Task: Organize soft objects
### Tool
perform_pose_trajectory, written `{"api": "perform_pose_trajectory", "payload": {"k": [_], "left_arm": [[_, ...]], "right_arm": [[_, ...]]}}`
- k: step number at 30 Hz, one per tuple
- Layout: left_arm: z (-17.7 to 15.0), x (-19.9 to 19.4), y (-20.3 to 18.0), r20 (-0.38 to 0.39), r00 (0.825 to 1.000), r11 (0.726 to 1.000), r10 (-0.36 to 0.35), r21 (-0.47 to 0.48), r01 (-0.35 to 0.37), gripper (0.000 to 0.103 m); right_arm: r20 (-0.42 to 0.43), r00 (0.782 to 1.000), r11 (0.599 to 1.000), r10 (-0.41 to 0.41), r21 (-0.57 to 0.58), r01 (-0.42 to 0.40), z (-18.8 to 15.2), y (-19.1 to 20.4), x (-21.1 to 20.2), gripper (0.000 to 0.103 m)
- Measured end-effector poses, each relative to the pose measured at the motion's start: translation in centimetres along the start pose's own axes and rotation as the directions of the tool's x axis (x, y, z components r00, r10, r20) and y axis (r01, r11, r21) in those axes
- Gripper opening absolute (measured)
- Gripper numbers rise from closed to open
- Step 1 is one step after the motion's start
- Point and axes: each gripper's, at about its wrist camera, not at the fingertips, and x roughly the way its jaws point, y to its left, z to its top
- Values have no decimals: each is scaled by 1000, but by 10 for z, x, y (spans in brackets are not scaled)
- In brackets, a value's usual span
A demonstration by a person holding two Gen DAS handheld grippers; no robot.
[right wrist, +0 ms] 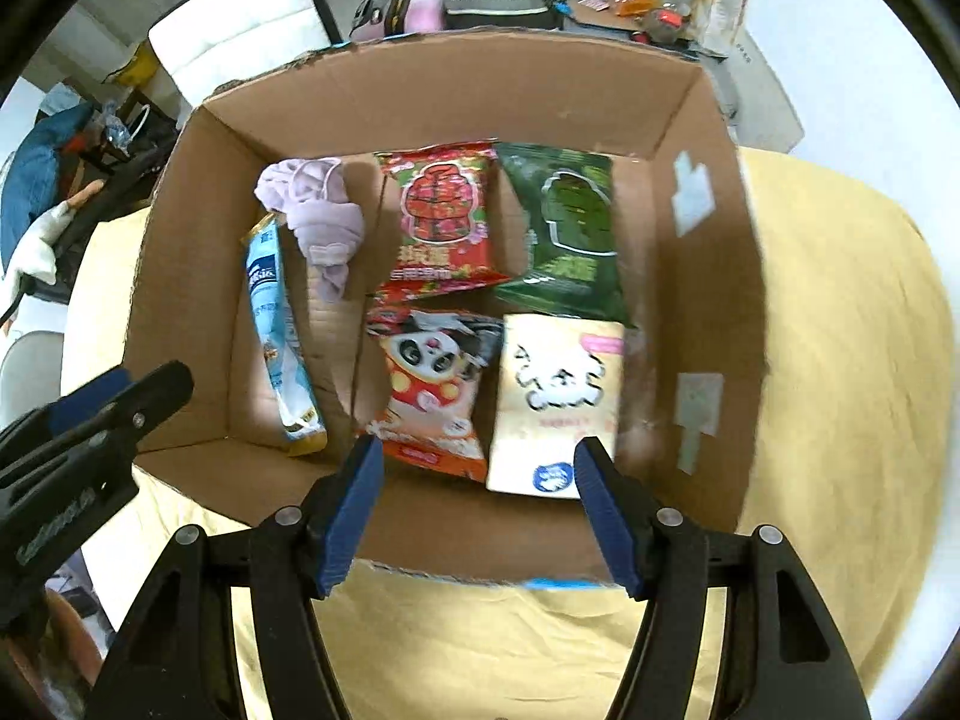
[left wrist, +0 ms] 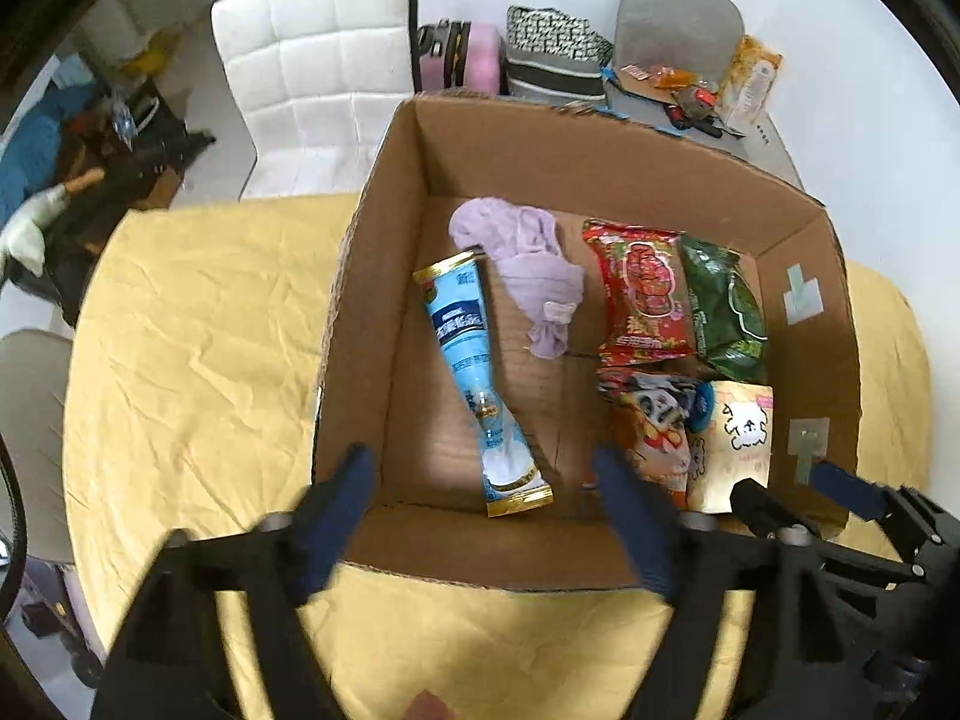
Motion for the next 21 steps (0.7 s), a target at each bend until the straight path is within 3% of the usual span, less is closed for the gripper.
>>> {"api": "perform_pose_trajectory", "payload": {"k": [1,4,13,21], "left_arm": [[0,-3,-2,10,1000,1000,5,5,-5,90],[0,-5,-9,26,1000,1000,3,6,-3,95],[-3,-8,-17,42,999,1000,11,0,-11,96],[-17,-54,-28,109,993,999,44,12,-46,96]], "right_arm": [[9,1000,1000,-2,9,2,-2,-3,-3,88],[33,999,999,0,34,-1,-5,-10,-5,103],[51,999,997,-13,71,9,-10,-26,-10,103],[128,992,998,-21,62,13,-24,-28,-50,103]]}}
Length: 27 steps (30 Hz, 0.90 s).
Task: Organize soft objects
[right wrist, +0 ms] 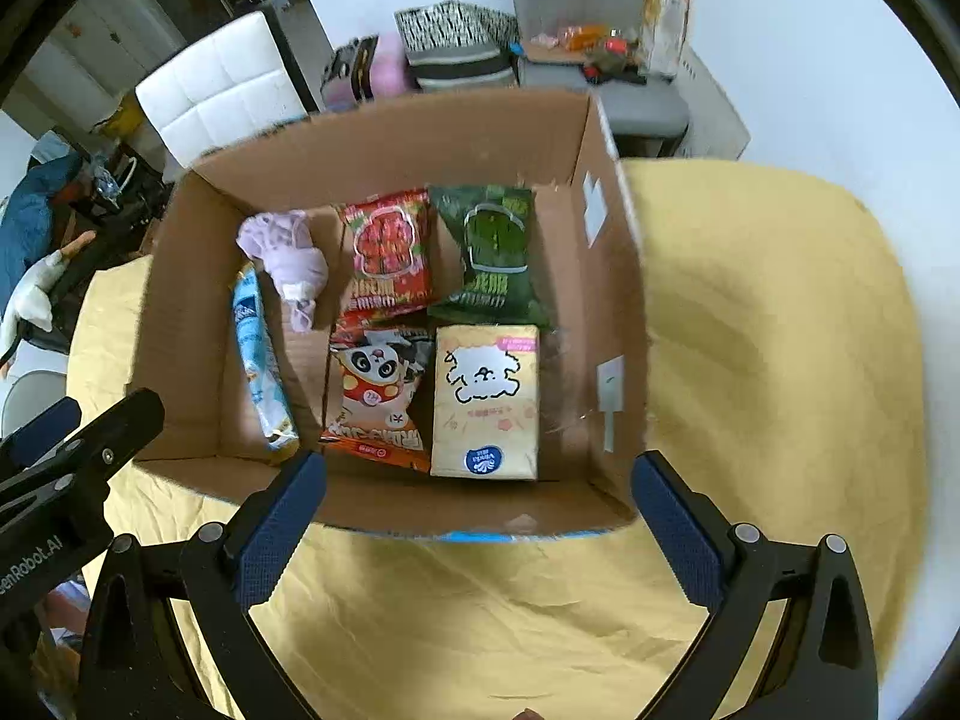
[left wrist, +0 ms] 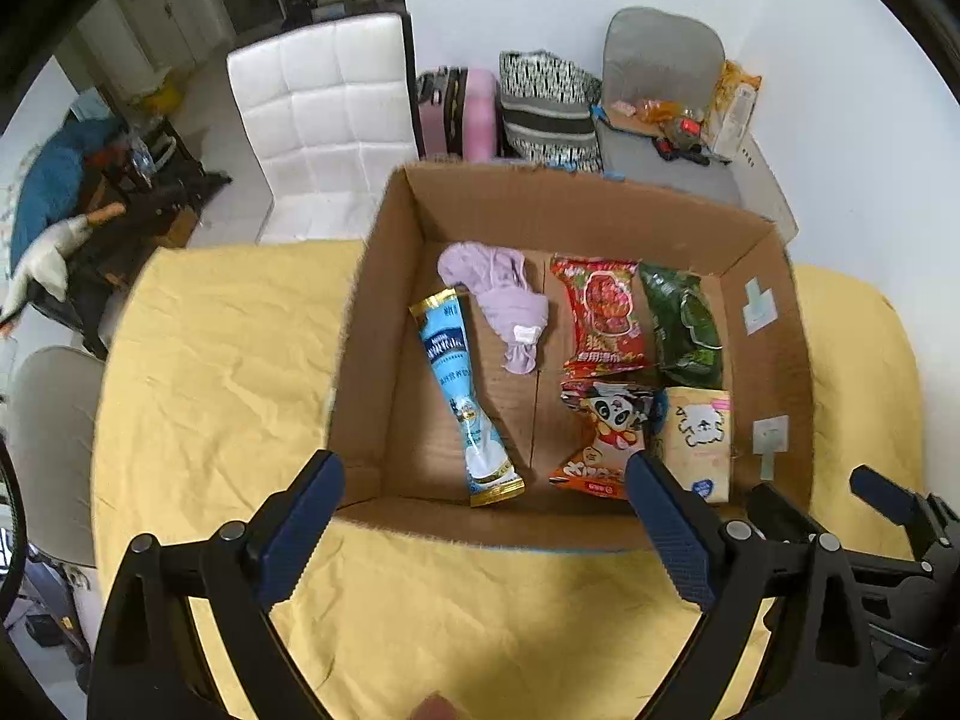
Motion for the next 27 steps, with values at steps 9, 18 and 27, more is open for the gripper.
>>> {"api": "perform_pose_trajectory", "payload": {"k": [9,18,27], "left_arm": [[-39,-108,-3,121,993,1000,-5,5,5,96],[-84,-205,-7,187,982,999,-32,48,23,96],[-113,-264,-4,244,968,998,-50,37,43,96]], "right_arm": [[132,991,999,31,-25,-28,-44,-8,-109,103],[249,965,996,88,-9,-89,-102,-22,-223,103],[302,949,996,93,-23,-90,-155,-24,-296,103]]}}
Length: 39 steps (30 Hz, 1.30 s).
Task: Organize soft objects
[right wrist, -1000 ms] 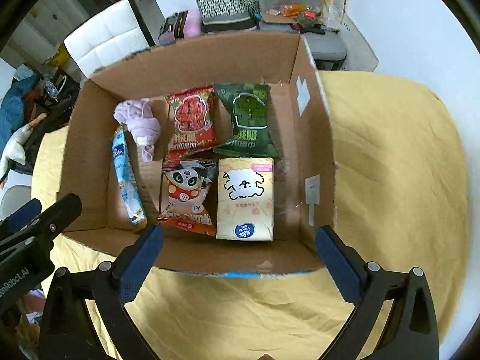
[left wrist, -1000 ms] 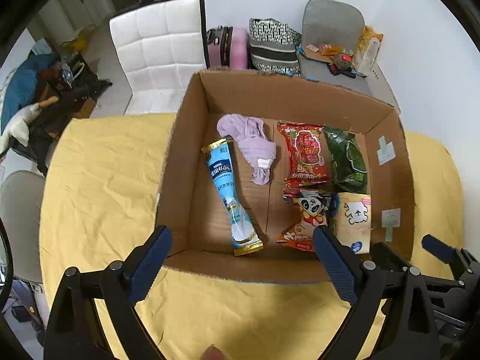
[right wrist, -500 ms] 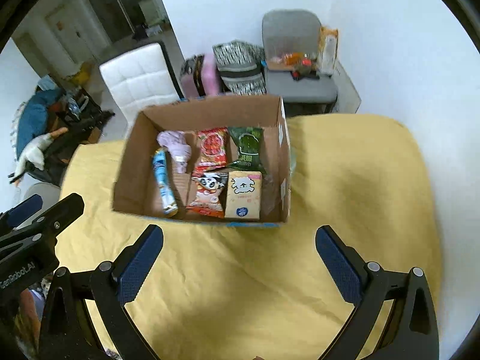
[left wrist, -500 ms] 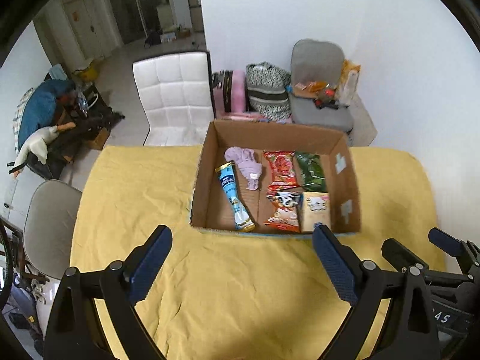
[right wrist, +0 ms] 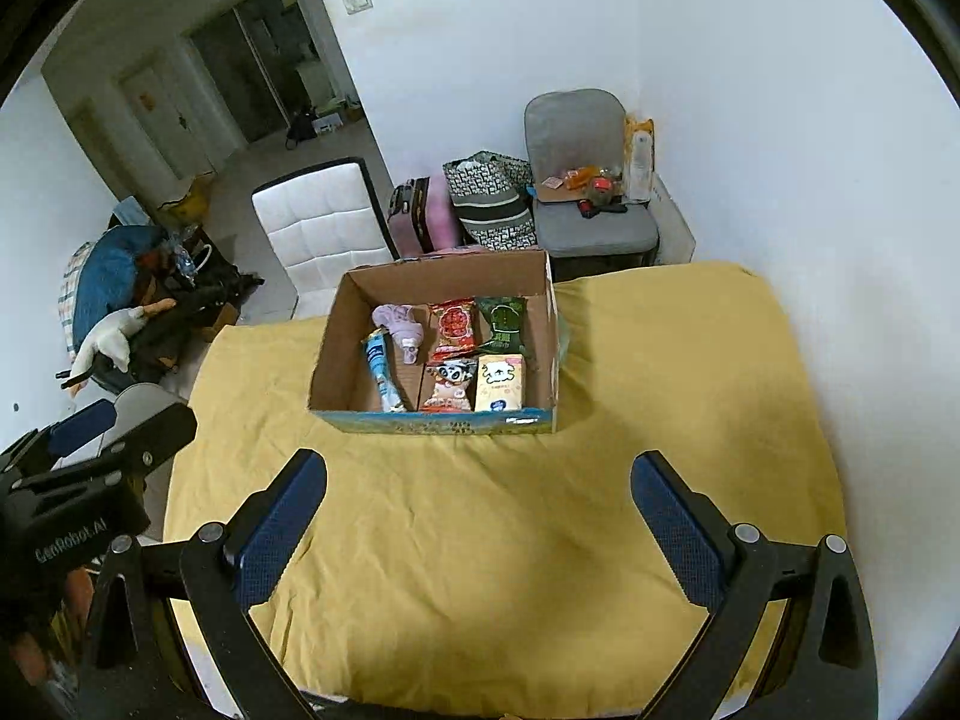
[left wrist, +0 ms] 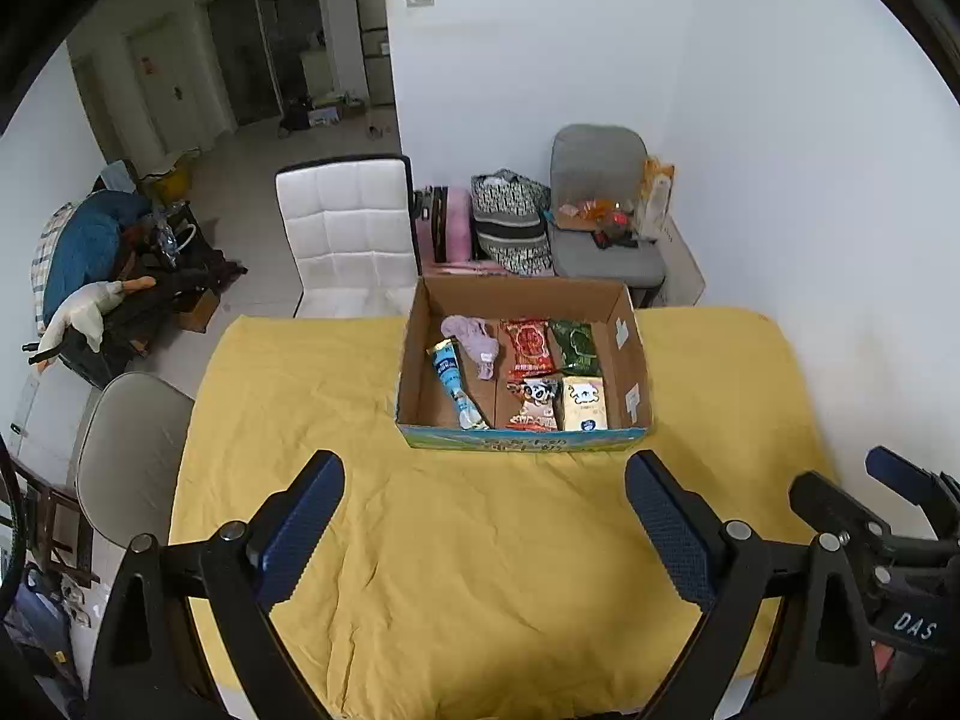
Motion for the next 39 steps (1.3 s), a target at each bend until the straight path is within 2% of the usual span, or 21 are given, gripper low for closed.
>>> {"api": "perform_pose_trajectory", "payload": {"k": [7,12,21,39], "left_arm": [[-4,-10,3,23,1000,1000,13,-19,-12,96],[-7,-12,4,36,999,999,40,-28,-39,96],[-5,-3,7,37,997,997,69,-44,-68,96],[0,-2,14,45,996,996,70,-53,-68,96]], "right_arm": [[20,999,999,-26,-25,27,-12,1,-28,103],[75,995,997,-65,-36,68,-6,4,-41,103],[132,987,995,-88,-38,93,17,12,-37,103],[126,988,995,-91,-38,96,26,14,-28,103]]}}
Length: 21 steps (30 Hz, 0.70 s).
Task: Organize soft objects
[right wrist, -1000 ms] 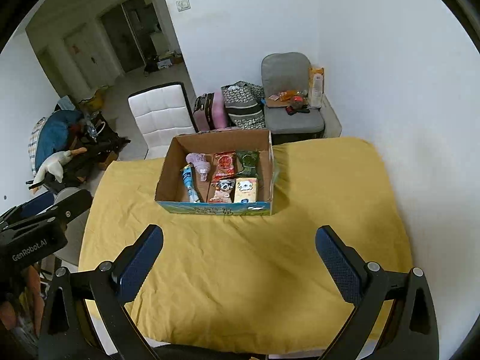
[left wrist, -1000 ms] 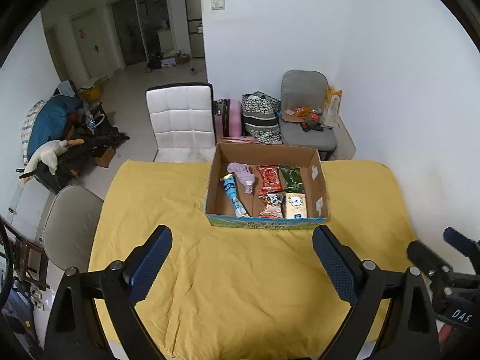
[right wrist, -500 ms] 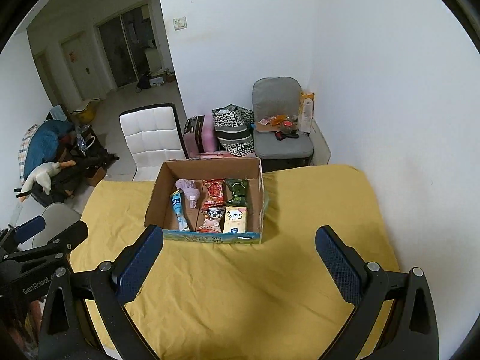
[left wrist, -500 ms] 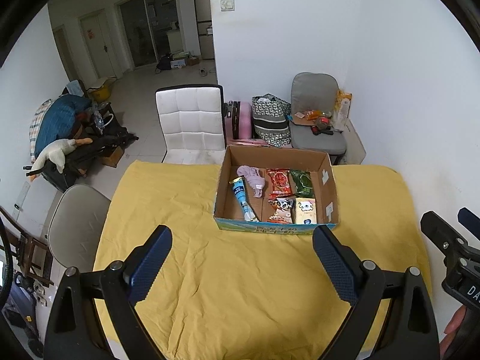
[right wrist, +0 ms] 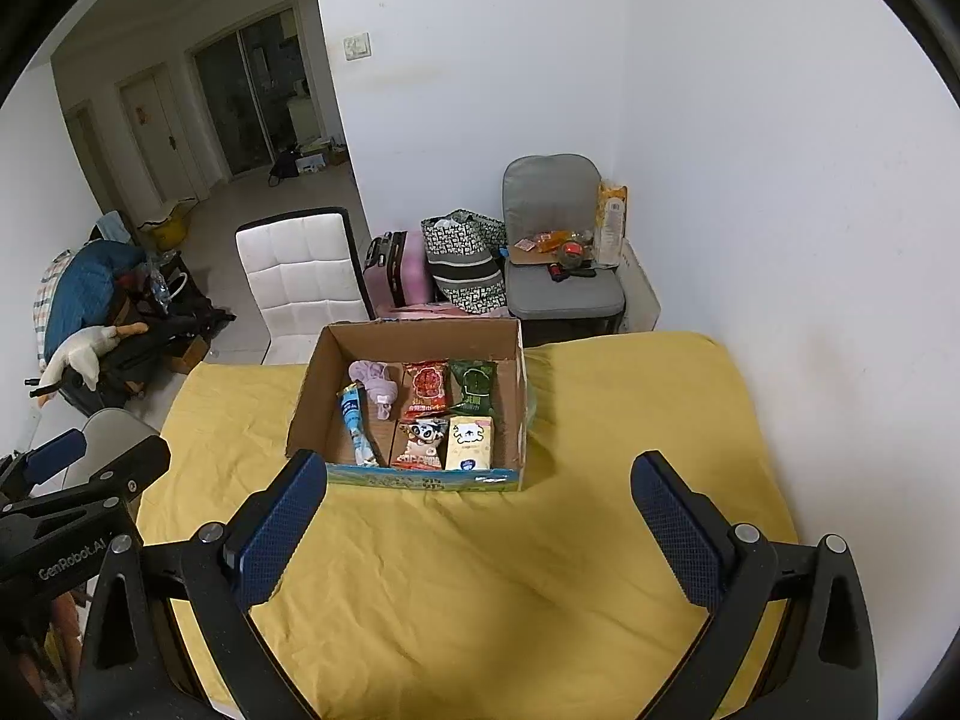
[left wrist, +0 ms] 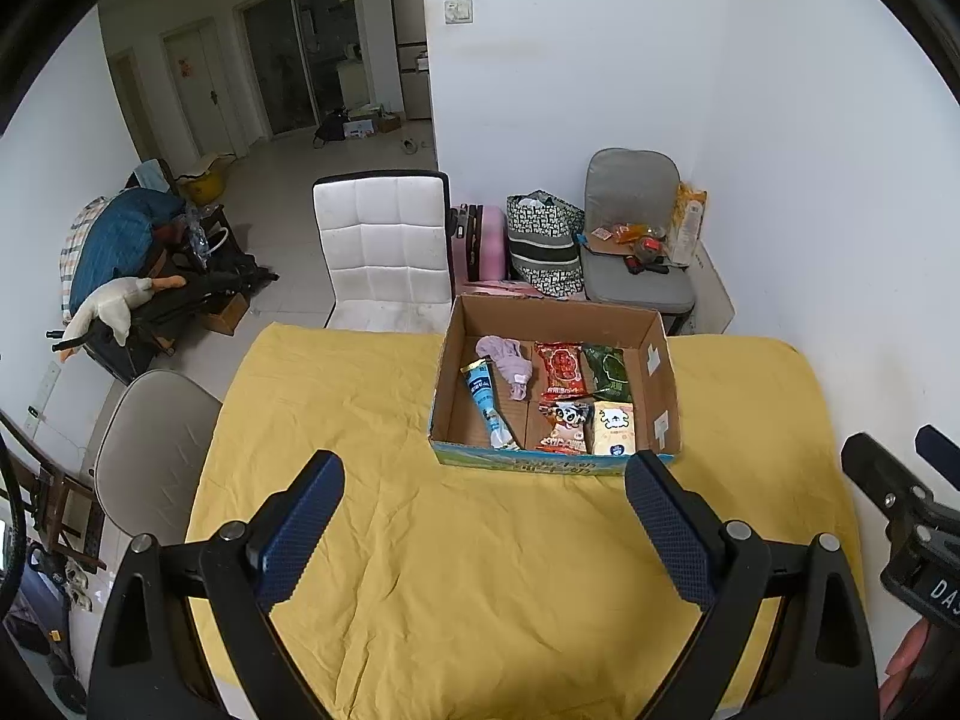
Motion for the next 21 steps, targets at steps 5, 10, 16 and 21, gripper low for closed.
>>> {"api": "perform_pose_trajectory", "payload": {"k": [5,10,16,21], "left_arm": [[2,-2,-3,1,1000,1000,-3,6,3,96],[1,-5,-7,7,1000,1000,-5,12,5,96],[-1,-10,-8,4,1000,1000,-14,13,13,96],[-3,-14,-11,-8,1000,1000,-18,15,18,96]], "right_arm": [[-5,1000,1000,2,-9,-2,-2,1,2,103],[-5,1000,1000,2,-11,-2,-1,1,2,103],[-11,1000,1000,-3,-19,3,-4,1,2,103],[-11,1000,1000,-3,-14,3,-8,0,1,103]]}}
